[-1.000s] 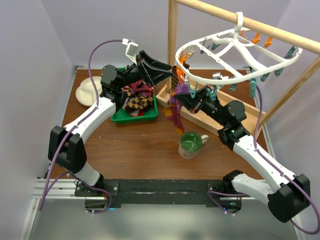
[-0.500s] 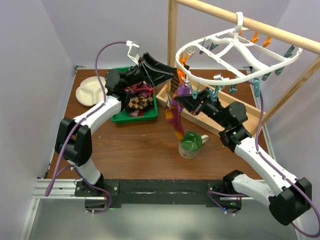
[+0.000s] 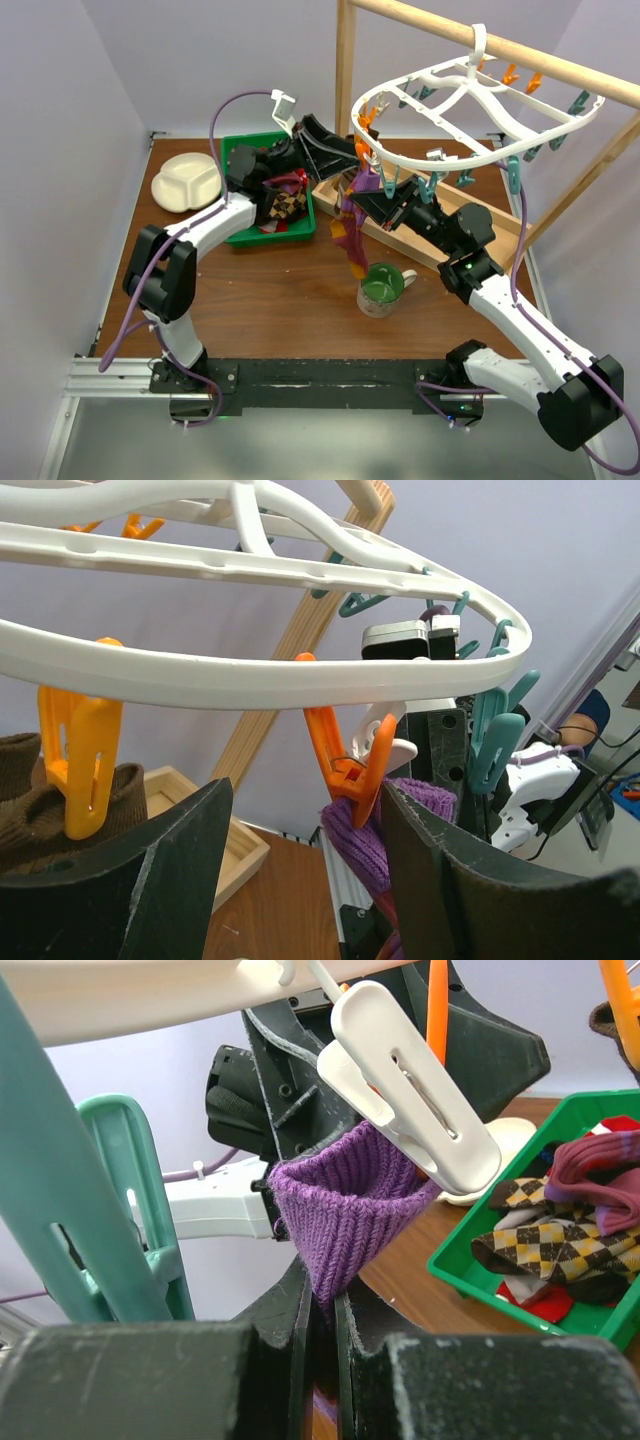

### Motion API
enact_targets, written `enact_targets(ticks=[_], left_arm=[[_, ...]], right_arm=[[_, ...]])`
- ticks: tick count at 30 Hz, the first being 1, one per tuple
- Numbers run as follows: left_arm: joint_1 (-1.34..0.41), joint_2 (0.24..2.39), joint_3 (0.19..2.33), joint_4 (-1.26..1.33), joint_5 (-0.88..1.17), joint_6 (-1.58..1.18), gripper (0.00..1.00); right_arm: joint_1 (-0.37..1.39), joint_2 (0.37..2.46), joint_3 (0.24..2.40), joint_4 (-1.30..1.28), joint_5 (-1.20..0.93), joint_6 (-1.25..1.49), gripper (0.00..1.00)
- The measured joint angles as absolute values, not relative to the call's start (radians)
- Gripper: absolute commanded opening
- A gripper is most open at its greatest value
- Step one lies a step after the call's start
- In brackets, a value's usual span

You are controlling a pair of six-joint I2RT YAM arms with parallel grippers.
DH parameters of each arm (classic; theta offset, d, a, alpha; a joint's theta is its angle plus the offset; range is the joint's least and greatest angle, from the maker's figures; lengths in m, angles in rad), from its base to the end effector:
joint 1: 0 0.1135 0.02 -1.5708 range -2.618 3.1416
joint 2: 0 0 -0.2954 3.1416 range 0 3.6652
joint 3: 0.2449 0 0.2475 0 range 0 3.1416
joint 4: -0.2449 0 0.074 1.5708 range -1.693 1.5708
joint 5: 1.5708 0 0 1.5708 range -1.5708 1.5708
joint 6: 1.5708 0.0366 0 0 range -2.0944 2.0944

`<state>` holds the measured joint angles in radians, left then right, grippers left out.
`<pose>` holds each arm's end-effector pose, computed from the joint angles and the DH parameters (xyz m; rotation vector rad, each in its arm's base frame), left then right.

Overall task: Remove the socks clipped to the hanger
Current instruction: Remove the sock from the hanger.

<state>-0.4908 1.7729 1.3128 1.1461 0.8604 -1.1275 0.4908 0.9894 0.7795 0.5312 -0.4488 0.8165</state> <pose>0.3369 -0.2115 0.4120 0.5872 1.2122 -1.7844 0.1747 0.1114 0.4028 -0.2028 1.4020 1.3836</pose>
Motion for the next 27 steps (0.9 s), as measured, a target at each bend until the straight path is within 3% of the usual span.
enact_targets(ticks=[15,27], left_arm=[[-0.509,1.802,1.380,1.212,0.857,-1.170,0.63],[-0.513,1.818,1.396,1.226,0.853,-1.195,0.55]], right_arm=[[0.491,0.989,0.779,0.530,-0.449,0.809,0.05],[0.491,0.989,0.780,0.527,-0.449,0.807,0.05]])
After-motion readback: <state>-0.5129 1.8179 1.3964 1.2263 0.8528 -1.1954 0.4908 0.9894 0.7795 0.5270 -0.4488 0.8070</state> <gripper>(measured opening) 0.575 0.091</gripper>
